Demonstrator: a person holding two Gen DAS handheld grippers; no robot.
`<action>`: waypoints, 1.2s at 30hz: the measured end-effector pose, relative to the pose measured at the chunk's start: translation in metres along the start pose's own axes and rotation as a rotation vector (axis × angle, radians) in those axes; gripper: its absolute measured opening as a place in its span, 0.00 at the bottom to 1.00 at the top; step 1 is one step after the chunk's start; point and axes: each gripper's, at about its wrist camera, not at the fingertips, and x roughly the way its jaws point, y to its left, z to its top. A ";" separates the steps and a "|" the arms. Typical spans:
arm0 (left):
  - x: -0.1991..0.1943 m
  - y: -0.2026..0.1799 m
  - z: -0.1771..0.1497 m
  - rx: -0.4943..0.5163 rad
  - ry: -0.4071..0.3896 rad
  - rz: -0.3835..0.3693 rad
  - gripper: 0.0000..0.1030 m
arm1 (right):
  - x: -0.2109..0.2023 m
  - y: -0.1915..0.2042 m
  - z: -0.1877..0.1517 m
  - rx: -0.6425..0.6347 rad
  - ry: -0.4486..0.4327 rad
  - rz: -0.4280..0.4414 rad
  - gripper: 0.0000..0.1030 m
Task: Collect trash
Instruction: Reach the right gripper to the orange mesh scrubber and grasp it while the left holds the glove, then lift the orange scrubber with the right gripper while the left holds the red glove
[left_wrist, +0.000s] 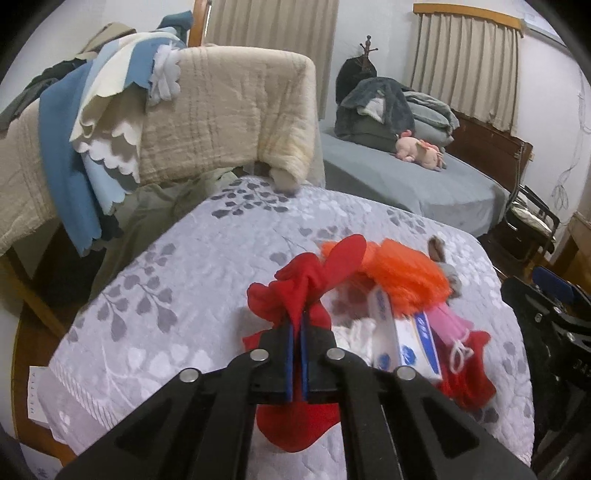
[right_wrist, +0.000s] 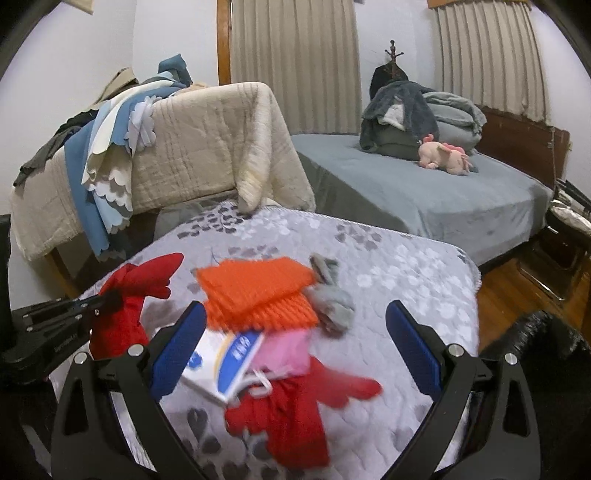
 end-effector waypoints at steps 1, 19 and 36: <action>0.002 0.002 0.003 -0.002 -0.003 0.002 0.03 | 0.004 0.002 0.003 0.004 0.002 0.004 0.92; 0.027 0.019 0.023 -0.042 0.003 -0.044 0.03 | 0.090 0.026 0.004 -0.001 0.174 0.032 0.58; 0.001 0.008 0.034 -0.032 -0.038 -0.077 0.03 | 0.049 0.027 0.022 -0.026 0.108 0.135 0.09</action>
